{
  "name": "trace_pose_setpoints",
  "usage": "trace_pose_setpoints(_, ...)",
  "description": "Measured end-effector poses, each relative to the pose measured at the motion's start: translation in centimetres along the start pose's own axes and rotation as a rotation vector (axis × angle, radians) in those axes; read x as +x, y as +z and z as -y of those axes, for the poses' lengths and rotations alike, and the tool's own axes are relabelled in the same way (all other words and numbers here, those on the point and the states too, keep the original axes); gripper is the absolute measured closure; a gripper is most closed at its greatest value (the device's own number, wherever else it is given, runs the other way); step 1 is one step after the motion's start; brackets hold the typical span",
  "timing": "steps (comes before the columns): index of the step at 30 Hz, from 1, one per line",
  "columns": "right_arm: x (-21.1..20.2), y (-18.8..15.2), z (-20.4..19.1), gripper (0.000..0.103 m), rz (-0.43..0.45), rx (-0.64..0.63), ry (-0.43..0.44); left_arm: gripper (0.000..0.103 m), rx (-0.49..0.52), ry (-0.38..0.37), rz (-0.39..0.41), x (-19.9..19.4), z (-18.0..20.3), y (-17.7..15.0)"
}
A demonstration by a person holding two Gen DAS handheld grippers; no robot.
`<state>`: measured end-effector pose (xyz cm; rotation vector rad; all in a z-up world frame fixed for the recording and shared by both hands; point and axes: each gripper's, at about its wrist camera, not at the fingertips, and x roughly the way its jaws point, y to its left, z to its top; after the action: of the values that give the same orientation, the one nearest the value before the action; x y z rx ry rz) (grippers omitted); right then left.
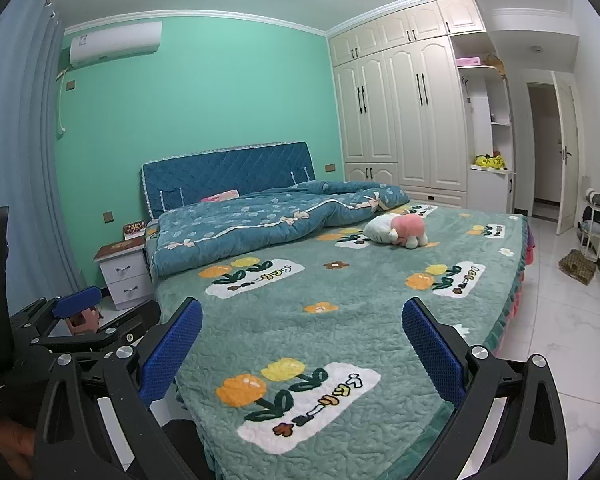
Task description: Collect trash
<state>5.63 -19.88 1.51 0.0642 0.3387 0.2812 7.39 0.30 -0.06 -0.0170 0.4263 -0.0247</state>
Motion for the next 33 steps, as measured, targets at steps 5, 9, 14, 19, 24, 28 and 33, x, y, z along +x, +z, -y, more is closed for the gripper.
trace_pose_setpoints(5, 0.05, -0.02, 0.02, 0.005, -0.005, 0.001, 0.001, 0.006, 0.002, -0.003, -0.003, -0.01, -0.04, -0.08)
trace_pose_setpoints(9, 0.05, -0.02, 0.04, 0.005, -0.006, 0.003, 0.002, 0.006, 0.001, -0.007, -0.005, -0.09, 0.00, -0.18)
trace_pose_setpoints(14, 0.15, -0.08, -0.02, 0.005, -0.010, 0.004, 0.002, 0.006, 0.003, -0.008, -0.006, -0.01, 0.05, -0.20)
trace_pose_setpoints(19, 0.16, -0.14, 0.02, 0.005, -0.011, 0.006, 0.002, 0.006, 0.004, -0.006, -0.005, 0.01, 0.03, -0.23)
trace_pose_setpoints(24, 0.17, -0.13, 0.01, 0.005, -0.012, 0.005, 0.003, 0.006, 0.003, -0.005, -0.008, -0.07, 0.03, -0.30)
trace_pose_setpoints(28, 0.19, -0.18, 0.00, 0.005, -0.011, 0.004, 0.001, 0.006, 0.004, -0.005, -0.003, -0.07, 0.05, -0.26)
trace_pose_setpoints(33, 0.17, -0.19, -0.01, 0.005, -0.012, 0.003, 0.001, 0.006, 0.011, 0.003, -0.002, 0.04, 0.07, -0.35)
